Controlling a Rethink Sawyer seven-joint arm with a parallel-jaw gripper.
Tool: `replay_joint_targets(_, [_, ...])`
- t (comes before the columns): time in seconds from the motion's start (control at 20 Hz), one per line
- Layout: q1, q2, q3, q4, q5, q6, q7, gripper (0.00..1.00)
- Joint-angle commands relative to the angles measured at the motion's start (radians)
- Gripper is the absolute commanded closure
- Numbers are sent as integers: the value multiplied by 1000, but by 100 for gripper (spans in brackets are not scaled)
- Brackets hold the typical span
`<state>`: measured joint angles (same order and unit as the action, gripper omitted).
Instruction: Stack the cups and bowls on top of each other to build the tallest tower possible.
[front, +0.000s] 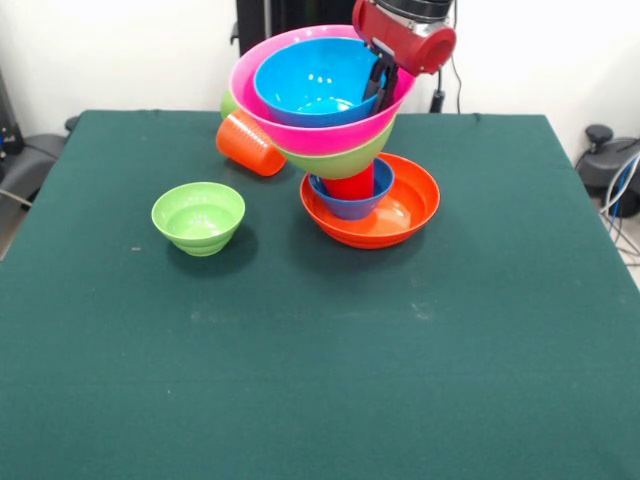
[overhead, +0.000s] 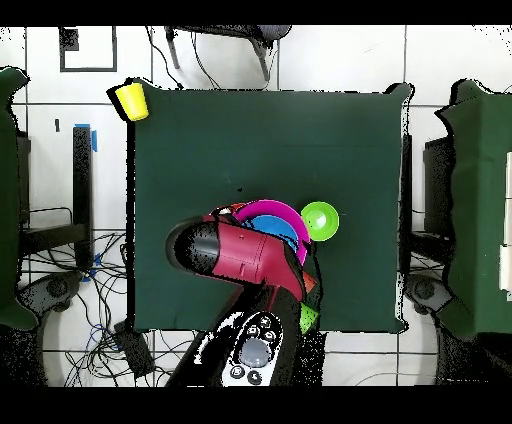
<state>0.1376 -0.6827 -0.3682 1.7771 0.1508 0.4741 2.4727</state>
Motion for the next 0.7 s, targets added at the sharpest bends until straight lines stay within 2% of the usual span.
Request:
replay_joint_targets(0.05, [13,75,108,42,42,-48,156,100])
replay_joint_targets(0.7, [23,53,98,55,48,-24,157,100])
